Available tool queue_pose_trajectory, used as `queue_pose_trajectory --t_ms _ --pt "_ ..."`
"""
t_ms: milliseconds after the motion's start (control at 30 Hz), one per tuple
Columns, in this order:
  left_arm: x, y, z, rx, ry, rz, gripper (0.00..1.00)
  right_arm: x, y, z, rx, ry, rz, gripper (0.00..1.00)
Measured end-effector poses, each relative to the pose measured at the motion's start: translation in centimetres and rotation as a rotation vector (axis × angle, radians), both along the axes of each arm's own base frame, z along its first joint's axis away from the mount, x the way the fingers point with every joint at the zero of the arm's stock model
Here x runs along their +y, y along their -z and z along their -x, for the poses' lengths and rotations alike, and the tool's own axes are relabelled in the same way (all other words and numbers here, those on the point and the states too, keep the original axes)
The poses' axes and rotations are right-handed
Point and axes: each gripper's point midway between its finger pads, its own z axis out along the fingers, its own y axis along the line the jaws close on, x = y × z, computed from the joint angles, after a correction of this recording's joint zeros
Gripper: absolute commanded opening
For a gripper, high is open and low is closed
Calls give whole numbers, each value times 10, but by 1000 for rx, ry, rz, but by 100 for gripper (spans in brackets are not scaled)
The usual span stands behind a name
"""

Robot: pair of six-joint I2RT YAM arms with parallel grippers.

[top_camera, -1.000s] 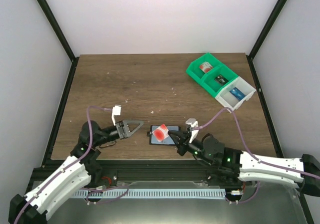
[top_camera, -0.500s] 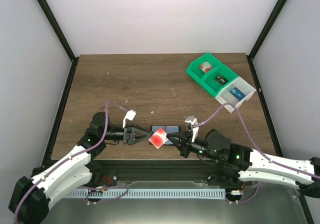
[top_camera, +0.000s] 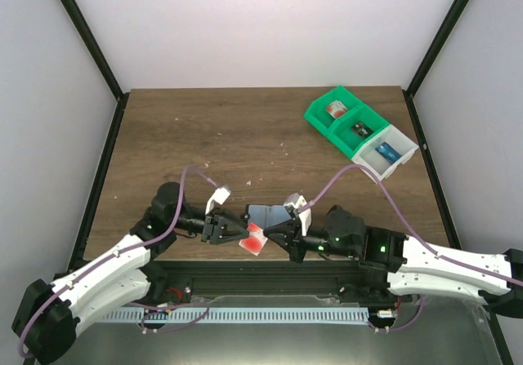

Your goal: Take the credit cards out of the card holder

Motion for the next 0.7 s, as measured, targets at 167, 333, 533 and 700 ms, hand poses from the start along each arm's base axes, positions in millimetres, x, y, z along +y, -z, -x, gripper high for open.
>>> queue_pose_trajectory --t_ms 167,333,533,700 --pt "-1 -1 1 -6 17 5 7 4 -5 9 -12 -62 10 1" --pt "-1 -4 7 8 64 17 0 3 1 9 -9 -66 37 20" --pt "-4 -6 -1 16 18 19 0 2 -2 0 8 -7 27 47" --pt "-5 -22 -28 35 -167 78 0 -21 -22 -16 75 147 -191 55"
